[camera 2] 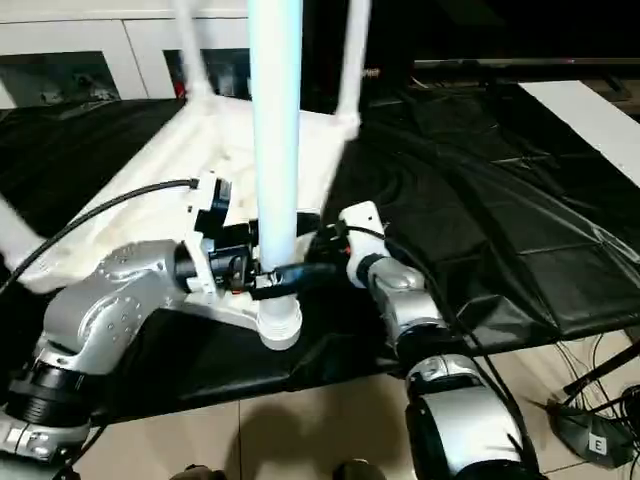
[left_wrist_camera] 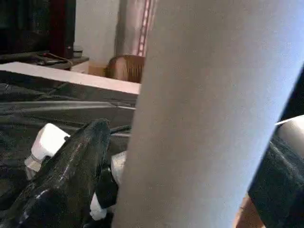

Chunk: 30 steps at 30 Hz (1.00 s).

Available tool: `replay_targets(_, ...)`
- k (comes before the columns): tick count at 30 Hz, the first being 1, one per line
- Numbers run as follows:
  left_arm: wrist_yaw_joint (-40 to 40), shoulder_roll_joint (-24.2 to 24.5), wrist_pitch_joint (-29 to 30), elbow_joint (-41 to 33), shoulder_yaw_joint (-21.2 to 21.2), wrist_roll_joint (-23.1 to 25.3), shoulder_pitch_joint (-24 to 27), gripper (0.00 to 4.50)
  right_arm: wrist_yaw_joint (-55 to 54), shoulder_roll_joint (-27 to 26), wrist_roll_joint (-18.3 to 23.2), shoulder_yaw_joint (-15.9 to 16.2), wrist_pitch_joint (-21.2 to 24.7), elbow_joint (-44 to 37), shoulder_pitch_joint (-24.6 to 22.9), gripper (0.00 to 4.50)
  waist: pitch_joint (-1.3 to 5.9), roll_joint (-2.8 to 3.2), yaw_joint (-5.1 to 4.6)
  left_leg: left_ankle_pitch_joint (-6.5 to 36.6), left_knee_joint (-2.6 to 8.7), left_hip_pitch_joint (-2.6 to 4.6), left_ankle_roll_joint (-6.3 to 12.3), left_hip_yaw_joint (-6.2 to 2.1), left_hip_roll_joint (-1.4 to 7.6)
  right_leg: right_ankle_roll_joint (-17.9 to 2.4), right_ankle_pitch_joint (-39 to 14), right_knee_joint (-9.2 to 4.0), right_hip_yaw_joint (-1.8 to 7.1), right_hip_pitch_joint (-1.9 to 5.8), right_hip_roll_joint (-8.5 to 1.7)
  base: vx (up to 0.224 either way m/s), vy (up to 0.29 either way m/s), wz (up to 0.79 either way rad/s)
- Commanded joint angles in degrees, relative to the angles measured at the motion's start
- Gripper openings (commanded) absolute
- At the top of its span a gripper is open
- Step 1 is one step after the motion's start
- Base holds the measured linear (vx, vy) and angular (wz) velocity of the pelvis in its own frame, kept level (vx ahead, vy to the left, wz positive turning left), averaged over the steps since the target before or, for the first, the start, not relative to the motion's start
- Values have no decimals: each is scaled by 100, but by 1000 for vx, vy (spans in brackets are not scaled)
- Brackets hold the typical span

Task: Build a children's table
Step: Rotate table base

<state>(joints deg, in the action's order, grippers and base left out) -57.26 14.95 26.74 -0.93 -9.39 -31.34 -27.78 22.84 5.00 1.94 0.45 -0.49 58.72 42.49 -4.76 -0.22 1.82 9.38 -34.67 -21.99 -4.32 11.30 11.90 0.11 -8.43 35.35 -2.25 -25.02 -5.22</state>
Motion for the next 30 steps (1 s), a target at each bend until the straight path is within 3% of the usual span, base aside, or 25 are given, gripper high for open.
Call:
replay_targets(1, 59, -102, -88, 53, -109, 121, -156, 443, 359, -238, -43, 254, -99, -31, 109, 389, 526, -3, 46, 1275, 374, 71, 219, -15, 32, -1436, -980, -324, 132, 388, -143, 0, 0, 0)
replay_targets(6, 176, -180, -327, 277, -83, 300, -243, 443, 574, -269, -105, 347, -169, -61, 52, 389, 511, -10, 43, 1391, 383, 79, 205, -18, 35, -1405, -1206, -352, 131, 381, -149, 0, 0, 0)
replay_targets(14, 316, -351, -559, 546, -68, 451, -379, 443, 1060, -271, -66, 399, -133, -164, -34, 389, 526, 7, 51, 1329, 373, 74, 271, -22, 40, -1484, -1044, -340, 128, 395, -156, 0, 0, 0)
replay_targets(21, 443, -463, -817, 847, -47, 656, -523, 443, 860, -242, -190, 397, -262, -147, -67, 389, 518, 14, 54, 1418, 375, 88, 261, -20, 42, -1489, -1164, -369, 125, 374, -154, 0, 0, 0)
replay_targets(25, 568, -461, -976, 1056, -33, 849, -603, 443, 549, -182, -208, 264, -390, -89, -13, 389, 517, 8, 50, 1459, 381, 83, 232, -30, 40, -1452, -1218, -370, 124, 378, -160, 0, 0, 0)
replay_targets(28, 753, -383, -1291, 1343, -20, 1206, -710, 443, 223, 0, -47, -87, -497, -202, 28, 389, 520, 7, 69, 1466, 380, 98, 227, -28, 39, -1420, -1221, -375, 127, 376, -159, 0, 0, 0)
replay_targets(30, 812, -376, -1331, 1421, 9, 1248, -739, 443, 213, 79, -1, -160, -495, -268, 11, 389, 517, 19, 68, 1484, 384, 94, 220, -31, 38, -1400, -1221, -370, 122, 376, -154, 0, 0, 0)
